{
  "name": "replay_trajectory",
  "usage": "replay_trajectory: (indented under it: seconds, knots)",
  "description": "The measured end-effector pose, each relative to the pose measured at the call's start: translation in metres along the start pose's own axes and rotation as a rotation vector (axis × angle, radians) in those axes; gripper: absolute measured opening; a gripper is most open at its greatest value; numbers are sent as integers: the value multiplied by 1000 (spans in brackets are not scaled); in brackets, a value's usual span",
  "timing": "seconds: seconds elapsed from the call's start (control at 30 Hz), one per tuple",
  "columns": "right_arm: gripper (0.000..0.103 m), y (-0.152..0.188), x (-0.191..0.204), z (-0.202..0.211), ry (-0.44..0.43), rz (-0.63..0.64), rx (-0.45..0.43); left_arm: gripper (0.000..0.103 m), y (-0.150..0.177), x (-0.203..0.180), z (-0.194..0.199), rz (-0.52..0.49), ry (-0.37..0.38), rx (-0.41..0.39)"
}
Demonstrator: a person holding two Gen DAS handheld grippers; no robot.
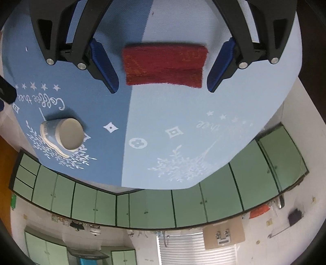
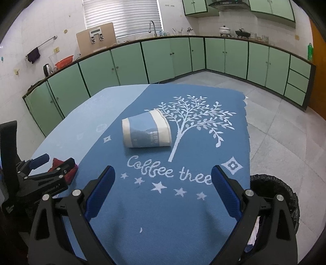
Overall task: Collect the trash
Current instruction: 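Lower the left tool onto the second red sponge and close around it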
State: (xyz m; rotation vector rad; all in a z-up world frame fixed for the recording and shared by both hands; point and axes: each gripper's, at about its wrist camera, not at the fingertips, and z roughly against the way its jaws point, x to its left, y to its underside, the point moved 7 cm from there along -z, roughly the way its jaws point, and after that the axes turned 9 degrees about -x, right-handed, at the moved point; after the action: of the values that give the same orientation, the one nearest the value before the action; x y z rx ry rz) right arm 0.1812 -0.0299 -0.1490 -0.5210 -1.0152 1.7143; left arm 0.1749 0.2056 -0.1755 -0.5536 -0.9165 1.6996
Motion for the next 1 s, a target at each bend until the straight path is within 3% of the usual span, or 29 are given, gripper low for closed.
replay_trajectory:
  seconds: [0.53,1.0]
  knots:
    - [93,1,7,-4,-6,14,7,86,16,3,-19,45,21,108]
    - [93,-3,2,-1,-4,6,-11,83,15,3,-14,75,13,94]
